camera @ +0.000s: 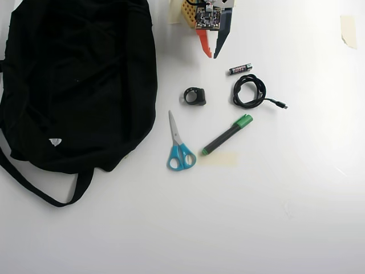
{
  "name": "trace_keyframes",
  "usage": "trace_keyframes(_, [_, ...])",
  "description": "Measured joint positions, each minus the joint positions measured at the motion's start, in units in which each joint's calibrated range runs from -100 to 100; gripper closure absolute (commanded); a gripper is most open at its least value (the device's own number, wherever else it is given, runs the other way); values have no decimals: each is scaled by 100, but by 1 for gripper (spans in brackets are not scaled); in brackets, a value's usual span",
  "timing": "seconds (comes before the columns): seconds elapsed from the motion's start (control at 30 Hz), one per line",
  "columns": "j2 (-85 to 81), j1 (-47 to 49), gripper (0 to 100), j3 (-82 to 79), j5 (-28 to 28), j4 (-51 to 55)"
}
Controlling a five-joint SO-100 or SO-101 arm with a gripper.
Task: Put the green marker into the black bag
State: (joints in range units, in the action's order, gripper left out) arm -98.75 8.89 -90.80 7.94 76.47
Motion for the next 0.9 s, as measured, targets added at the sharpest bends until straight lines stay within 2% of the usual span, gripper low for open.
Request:
trace_keyframes(0.73, [0, 22, 98, 0, 5, -69])
trace_keyframes(0.9, [17, 22, 98, -409, 34, -1142])
